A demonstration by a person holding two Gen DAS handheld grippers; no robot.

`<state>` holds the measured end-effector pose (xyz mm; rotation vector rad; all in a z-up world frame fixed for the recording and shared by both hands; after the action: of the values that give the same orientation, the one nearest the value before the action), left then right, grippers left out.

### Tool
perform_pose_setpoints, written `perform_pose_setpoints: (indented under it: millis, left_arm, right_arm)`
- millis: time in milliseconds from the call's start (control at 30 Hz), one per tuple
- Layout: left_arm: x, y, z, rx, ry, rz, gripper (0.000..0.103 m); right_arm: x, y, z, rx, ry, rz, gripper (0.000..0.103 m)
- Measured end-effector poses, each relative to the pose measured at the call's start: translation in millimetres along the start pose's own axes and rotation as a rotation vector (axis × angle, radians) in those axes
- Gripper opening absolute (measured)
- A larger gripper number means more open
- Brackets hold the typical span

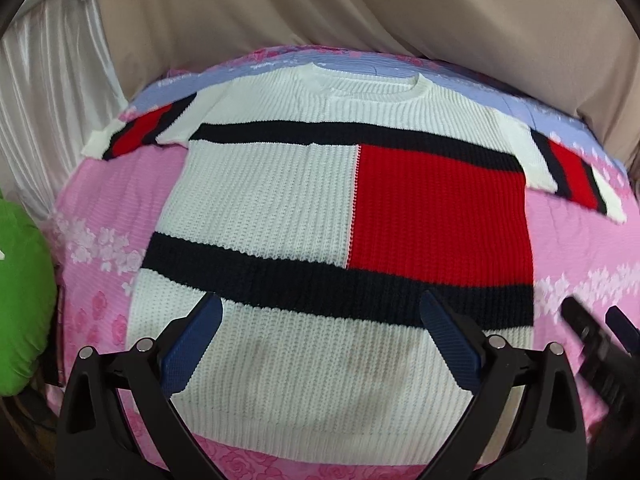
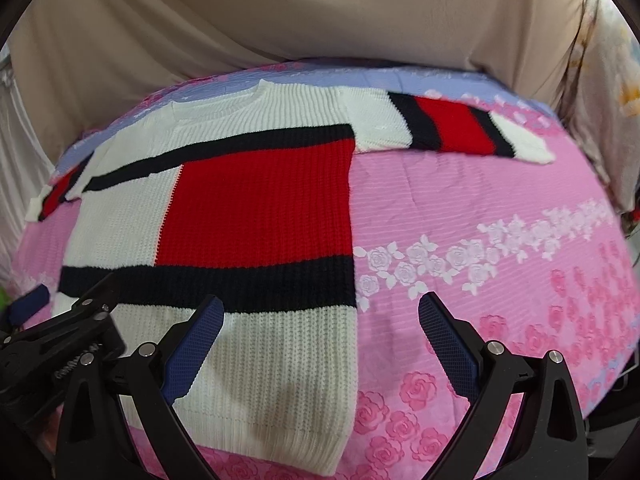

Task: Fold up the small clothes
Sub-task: 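Grasp the striped sleeve cuff with the right gripper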

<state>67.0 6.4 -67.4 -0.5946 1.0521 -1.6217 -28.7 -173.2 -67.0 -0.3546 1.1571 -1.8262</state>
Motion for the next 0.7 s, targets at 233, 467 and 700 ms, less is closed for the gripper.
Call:
perform_pose_setpoints:
  millis: [233, 467, 700]
  left_arm:
    - [-32, 20, 15, -0.018, -0.145, -0.057, 0.097]
    - [-41, 40, 26, -0.034, -0.15, -0.015, 0.097]
    - [-54, 44, 35, -0.025, -0.158, -0.027, 0.097]
  right_arm:
    - [148, 64, 127, 0.029, 0.345, -0.051, 0.094]
    - [300, 143, 237, 0.036, 0.675, -0.099, 0.082]
    - [295, 185, 268, 0.013, 0.706, -0.039, 0.008]
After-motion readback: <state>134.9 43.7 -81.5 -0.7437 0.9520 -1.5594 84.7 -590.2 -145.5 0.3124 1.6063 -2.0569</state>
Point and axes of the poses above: each gripper's, at about its wrist camera, not at the fingertips, and y roughly the way its jaws point, x to its right, z to its top, the point moved 6 cm from there along y, roughly the way its jaws point, and after that the axes turned 13 degrees about y, right-handed, at the moved point
